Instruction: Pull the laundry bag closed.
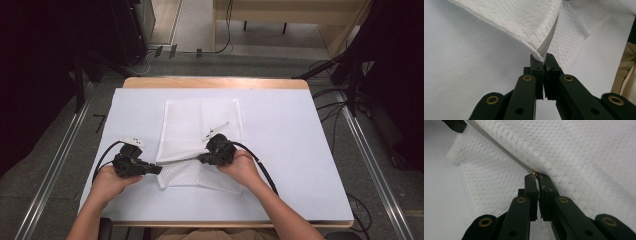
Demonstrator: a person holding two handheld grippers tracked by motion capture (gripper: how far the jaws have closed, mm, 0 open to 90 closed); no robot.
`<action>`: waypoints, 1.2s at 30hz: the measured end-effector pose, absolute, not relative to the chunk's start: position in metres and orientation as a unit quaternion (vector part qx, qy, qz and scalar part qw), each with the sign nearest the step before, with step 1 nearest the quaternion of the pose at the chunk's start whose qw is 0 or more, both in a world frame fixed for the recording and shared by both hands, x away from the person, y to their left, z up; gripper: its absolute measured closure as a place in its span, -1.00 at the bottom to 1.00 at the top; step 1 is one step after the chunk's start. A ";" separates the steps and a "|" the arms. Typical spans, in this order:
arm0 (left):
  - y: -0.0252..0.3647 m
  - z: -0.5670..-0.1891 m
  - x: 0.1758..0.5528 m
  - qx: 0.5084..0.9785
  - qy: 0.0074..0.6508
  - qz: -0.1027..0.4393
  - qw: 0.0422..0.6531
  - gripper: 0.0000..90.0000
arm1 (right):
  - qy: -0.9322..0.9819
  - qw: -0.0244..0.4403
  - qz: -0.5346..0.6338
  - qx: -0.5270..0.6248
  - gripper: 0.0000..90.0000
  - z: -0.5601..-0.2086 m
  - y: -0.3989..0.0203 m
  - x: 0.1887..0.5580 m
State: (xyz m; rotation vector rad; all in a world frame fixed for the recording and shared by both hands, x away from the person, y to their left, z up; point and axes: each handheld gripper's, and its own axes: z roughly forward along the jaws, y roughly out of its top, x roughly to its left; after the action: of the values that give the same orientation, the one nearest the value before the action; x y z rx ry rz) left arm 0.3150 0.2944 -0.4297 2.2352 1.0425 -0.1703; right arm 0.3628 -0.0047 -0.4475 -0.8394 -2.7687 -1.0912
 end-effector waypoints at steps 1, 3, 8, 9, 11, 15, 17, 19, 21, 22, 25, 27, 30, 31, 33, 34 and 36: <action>0.295 -0.430 0.315 0.853 0.399 -0.065 0.330 0.96 | -0.895 0.025 -0.352 -0.274 0.95 -0.447 -0.005 0.363; 0.295 -0.430 0.315 0.853 0.399 -0.065 0.329 0.96 | -0.895 0.024 -0.351 -0.275 0.95 -0.447 -0.007 0.363; 0.294 -0.430 0.314 0.854 0.398 -0.065 0.328 0.96 | -0.895 0.025 -0.353 -0.273 0.95 -0.447 -0.009 0.363; 0.295 -0.430 0.314 0.855 0.398 -0.064 0.327 0.96 | -0.895 0.025 -0.353 -0.273 0.95 -0.447 -0.009 0.363; 0.295 -0.430 0.314 0.854 0.400 -0.067 0.327 0.96 | -0.895 0.025 -0.351 -0.274 0.95 -0.447 -0.010 0.363; 0.297 -0.429 0.314 0.851 0.403 -0.068 0.330 0.97 | -0.895 0.022 -0.348 -0.277 0.95 -0.448 -0.012 0.364; 0.298 -0.429 0.315 0.851 0.403 -0.069 0.328 0.97 | -0.894 0.021 -0.347 -0.283 0.95 -0.448 -0.015 0.365; 0.298 -0.429 0.315 0.850 0.403 -0.068 0.332 0.97 | -0.893 0.023 -0.347 -0.287 0.95 -0.448 -0.019 0.366; 0.297 -0.429 0.314 0.851 0.404 -0.068 0.329 0.97 | -0.893 0.021 -0.347 -0.287 0.95 -0.448 -0.021 0.366; 0.297 -0.429 0.314 0.851 0.403 -0.069 0.329 0.97 | -0.893 0.021 -0.349 -0.285 0.95 -0.448 -0.022 0.366; 0.298 -0.429 0.314 0.851 0.402 -0.071 0.330 0.97 | -0.893 0.020 -0.346 -0.287 0.95 -0.448 -0.023 0.366; 0.298 -0.429 0.314 0.851 0.402 -0.071 0.329 0.97 | -0.894 0.018 -0.344 -0.287 0.95 -0.448 -0.023 0.366; 0.298 -0.429 0.314 0.853 0.400 -0.072 0.328 0.97 | -0.895 0.017 -0.342 -0.287 0.95 -0.448 -0.025 0.366; 0.298 -0.429 0.314 0.853 0.400 -0.072 0.328 0.97 | -0.895 0.017 -0.342 -0.287 0.95 -0.448 -0.025 0.366; 0.298 -0.429 0.314 0.853 0.401 -0.071 0.327 0.97 | -0.895 0.018 -0.342 -0.285 0.95 -0.448 -0.027 0.366; 0.298 -0.429 0.314 0.852 0.402 -0.072 0.327 0.97 | -0.895 0.017 -0.339 -0.288 0.95 -0.448 -0.028 0.366; 0.298 -0.429 0.314 0.853 0.401 -0.072 0.326 0.97 | -0.895 0.016 -0.337 -0.291 0.95 -0.448 -0.030 0.366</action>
State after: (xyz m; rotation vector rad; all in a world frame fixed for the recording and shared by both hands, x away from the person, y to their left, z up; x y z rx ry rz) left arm 0.3141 0.2983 -0.4293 2.2348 1.0507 -0.1879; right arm 0.3658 -0.0296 -0.4482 -0.9052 -2.7841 -1.0473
